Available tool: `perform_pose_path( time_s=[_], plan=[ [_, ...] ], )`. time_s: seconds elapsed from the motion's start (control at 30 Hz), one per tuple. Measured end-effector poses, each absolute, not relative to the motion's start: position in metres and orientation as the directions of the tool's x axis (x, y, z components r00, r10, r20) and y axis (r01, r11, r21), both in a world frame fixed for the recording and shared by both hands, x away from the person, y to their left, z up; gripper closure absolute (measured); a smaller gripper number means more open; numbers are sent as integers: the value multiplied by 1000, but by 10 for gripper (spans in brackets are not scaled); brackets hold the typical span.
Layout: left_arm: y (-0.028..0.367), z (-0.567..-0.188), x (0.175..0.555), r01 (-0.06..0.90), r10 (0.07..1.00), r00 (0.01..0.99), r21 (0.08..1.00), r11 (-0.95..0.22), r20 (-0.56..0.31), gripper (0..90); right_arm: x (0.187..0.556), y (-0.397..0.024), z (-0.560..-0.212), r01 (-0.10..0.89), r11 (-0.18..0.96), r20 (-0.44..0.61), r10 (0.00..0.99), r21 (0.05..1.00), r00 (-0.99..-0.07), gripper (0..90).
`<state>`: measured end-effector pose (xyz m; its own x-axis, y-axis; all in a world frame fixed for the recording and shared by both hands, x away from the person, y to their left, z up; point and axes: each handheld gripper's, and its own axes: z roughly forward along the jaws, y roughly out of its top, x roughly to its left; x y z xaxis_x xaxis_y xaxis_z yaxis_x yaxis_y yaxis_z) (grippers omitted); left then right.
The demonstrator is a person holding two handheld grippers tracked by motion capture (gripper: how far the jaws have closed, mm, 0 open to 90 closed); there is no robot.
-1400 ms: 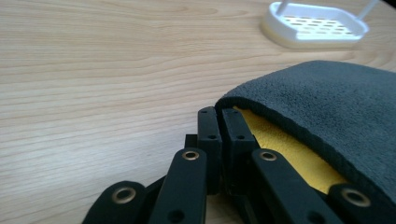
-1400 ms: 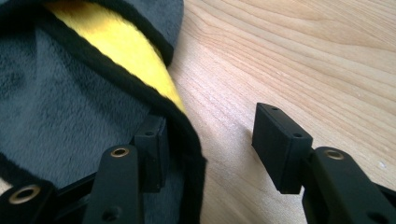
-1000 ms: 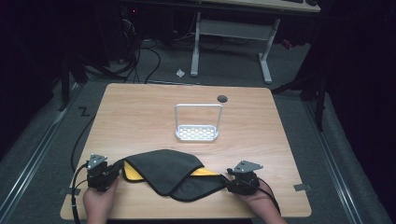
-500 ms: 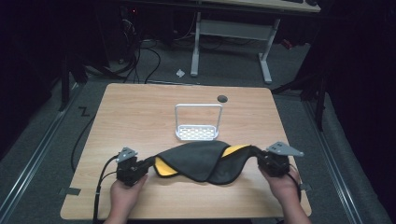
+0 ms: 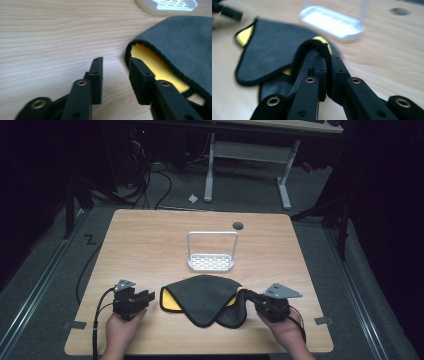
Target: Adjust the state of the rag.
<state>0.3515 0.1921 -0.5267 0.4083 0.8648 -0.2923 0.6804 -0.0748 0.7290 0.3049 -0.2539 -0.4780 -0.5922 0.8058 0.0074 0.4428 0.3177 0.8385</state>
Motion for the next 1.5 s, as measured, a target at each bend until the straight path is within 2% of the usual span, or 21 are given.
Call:
perform_pose_path(
  time_s=[0.2,0.27,0.33,0.47,0.57,0.73,0.83,0.93,1.03,1.1,1.13,1.37,1.43,1.5],
  plan=[
    [206,-516,333,638,875,403,768,-58,-269,519,298,-211,-500,453,422,6,726,785,-688,845],
    [206,-508,326,612,869,423,789,-64,-257,506,294,-199,-509,454,461,0,702,763,-713,834],
    [200,-504,322,600,846,453,798,-56,-281,505,289,-191,-517,446,498,-12,677,744,-736,826],
    [154,-504,313,570,773,583,804,-171,-249,476,287,-182,-520,442,515,6,647,735,-762,803],
    [118,-510,308,540,718,663,800,-262,-213,422,287,-177,-520,438,521,27,621,733,-783,729],
    [78,-519,302,485,657,739,792,-370,-145,350,280,-182,-506,428,463,68,613,776,-787,603],
    [61,-526,301,468,654,752,761,-449,-77,341,276,-186,-496,421,429,85,613,799,-786,550],
    [57,-533,301,460,664,748,735,-499,-17,405,271,-188,-486,405,401,86,615,822,-784,520],
    [64,-533,303,477,695,719,743,-469,-23,667,268,-194,-475,385,370,82,623,845,-778,498],
    [70,-534,306,485,705,708,750,-450,-35,790,267,-200,-467,380,342,88,633,860,-769,493],
    [72,-534,306,483,705,708,752,-449,-34,825,267,-205,-462,376,322,94,639,869,-764,492],
    [83,-535,309,494,728,684,755,-432,-31,850,267,-230,-447,356,244,102,682,902,-724,490],
    [87,-535,310,499,732,680,759,-418,-43,851,269,-237,-445,352,229,98,699,908,-709,520],
    [90,-535,311,503,734,677,760,-412,-51,852,273,-243,-448,351,218,87,729,911,-679,593]
  ],
)
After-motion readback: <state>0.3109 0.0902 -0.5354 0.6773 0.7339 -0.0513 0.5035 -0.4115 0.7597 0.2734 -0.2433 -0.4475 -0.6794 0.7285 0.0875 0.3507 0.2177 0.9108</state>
